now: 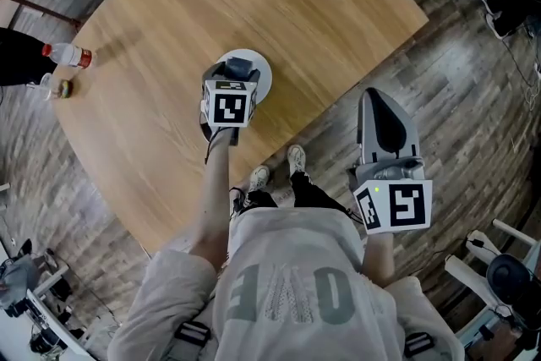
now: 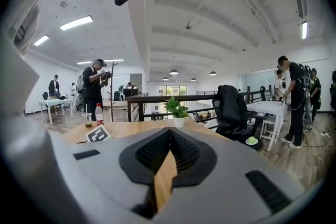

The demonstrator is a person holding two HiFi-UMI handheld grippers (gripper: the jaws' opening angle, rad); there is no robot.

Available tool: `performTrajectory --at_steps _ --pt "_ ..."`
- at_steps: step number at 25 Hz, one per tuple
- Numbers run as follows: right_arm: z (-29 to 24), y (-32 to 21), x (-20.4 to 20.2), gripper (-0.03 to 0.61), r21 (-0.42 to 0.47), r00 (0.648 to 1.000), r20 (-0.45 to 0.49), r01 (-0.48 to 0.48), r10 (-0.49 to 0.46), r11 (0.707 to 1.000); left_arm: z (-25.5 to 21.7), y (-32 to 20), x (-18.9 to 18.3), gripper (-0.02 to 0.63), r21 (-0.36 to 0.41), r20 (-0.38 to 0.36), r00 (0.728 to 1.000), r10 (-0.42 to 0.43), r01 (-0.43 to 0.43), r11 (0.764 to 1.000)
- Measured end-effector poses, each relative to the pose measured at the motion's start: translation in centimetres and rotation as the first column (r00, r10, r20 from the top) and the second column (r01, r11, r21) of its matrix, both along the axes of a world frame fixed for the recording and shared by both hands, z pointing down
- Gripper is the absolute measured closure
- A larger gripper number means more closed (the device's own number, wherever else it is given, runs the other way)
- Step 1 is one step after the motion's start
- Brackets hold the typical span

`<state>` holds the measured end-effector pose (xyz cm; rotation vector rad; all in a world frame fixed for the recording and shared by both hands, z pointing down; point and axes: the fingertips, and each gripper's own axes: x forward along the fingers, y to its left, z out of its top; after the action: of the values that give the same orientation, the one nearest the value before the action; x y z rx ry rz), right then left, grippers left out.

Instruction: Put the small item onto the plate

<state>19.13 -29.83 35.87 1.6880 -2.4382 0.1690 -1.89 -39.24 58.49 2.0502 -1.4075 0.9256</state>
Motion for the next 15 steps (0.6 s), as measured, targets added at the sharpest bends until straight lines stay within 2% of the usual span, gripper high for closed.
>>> performTrajectory --at_steps 5,15 --pt "0.9 0.1 0.6 0.560 -0.022 1.000 -0.004 -0.012 0.012 1.000 1.5 0.3 0.2 0.291 -0.039 0.026 0.999 0.018 -0.017 0.999" --pt "2.4 0.9 0.3 0.560 -0.066 0.999 -0.042 0.009 -0.012 0.998 2.9 0.1 0.2 0.291 -0.042 0.053 0.998 0.021 -0.019 0.999"
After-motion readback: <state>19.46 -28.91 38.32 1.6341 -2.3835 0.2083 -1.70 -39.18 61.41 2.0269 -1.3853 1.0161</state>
